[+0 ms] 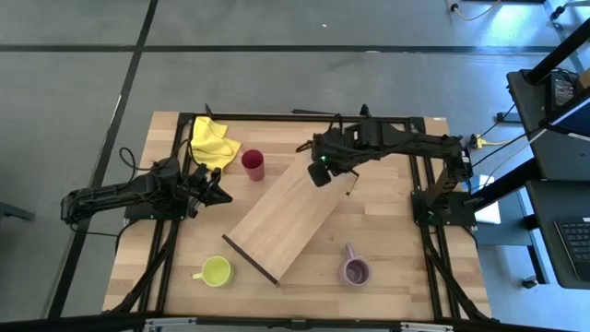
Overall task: Stack small to large cups/mugs on shelf
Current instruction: Put the transparent mug on the shelf
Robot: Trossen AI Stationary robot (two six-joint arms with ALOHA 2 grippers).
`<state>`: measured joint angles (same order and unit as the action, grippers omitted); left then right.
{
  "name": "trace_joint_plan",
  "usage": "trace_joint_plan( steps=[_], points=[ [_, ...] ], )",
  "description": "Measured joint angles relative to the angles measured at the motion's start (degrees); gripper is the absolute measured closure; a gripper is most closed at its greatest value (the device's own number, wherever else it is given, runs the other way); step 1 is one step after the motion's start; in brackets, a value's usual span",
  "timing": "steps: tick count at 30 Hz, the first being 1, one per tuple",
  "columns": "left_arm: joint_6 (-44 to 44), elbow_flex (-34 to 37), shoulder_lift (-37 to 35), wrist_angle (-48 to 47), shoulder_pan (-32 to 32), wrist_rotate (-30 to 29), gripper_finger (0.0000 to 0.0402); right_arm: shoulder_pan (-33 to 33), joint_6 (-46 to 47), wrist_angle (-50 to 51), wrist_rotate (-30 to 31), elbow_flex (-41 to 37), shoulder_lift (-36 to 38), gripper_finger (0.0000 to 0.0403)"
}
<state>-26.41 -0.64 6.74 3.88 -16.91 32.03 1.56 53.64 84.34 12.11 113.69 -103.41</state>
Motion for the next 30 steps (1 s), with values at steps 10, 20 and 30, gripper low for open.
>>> trace_joint_plan(
  steps=[10, 20, 30],
  points=[
    [-0.02, 0.0, -0.02, 0.0, 0.02, 0.0, 0.0382, 5.05, -17.75, -0.29, -3.77, 0.02, -0.64, 0.0391],
    [-0.02, 0.0, 0.0, 0.0, 0.02, 0.0, 0.0382, 7.97, -22.84, -1.2, -6.42, -0.5, -1.3, 0.0391],
    [-0.02, 0.0, 0.0, -0.04, 0.02, 0.02, 0.0382, 9.62, -25.53, -1.58, -6.29, -0.52, -3.61, 0.0391]
  ],
)
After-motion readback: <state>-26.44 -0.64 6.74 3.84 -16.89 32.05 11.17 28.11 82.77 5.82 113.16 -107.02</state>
